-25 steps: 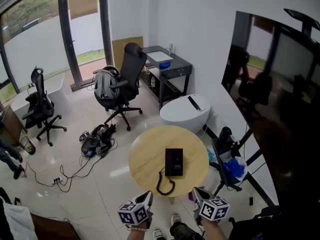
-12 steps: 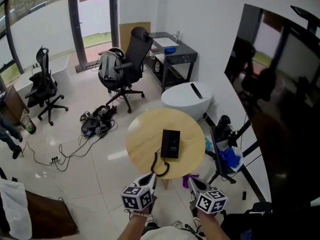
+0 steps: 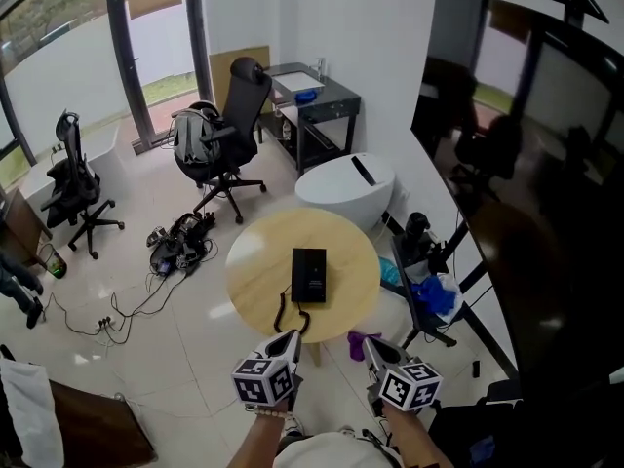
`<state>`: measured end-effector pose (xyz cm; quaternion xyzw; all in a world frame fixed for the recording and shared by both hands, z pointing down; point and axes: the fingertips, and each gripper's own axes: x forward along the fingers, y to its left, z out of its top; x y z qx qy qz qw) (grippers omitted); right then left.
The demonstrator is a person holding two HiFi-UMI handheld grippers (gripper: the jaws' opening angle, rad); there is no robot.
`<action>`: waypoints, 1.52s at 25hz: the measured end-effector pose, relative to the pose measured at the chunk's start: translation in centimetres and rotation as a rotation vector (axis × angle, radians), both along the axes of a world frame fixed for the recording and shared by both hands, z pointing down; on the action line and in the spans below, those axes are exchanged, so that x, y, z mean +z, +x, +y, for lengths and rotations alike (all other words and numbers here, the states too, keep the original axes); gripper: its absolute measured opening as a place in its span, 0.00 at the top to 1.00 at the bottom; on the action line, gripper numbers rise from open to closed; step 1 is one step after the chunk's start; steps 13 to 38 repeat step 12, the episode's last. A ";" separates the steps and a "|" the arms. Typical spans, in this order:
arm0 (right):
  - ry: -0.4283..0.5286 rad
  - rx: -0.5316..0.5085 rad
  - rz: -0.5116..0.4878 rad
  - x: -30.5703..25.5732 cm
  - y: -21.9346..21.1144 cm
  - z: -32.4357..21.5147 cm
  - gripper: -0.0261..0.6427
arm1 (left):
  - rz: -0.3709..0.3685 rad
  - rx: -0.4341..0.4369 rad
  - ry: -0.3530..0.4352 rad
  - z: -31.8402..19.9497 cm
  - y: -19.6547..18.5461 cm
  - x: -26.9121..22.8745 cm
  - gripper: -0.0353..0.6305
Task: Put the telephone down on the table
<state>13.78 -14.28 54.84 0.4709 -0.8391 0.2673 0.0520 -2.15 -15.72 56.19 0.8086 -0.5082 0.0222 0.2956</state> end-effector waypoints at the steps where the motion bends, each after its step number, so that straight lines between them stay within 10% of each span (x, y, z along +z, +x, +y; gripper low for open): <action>1: 0.000 0.002 -0.004 0.0 0.4 -0.1 0.94 | -0.003 0.001 0.001 -0.1 0.4 -0.1 0.95; 38: 0.016 -0.011 -0.024 -1.1 2.7 -0.3 0.94 | -0.030 0.014 0.005 0.0 3.6 -0.9 0.95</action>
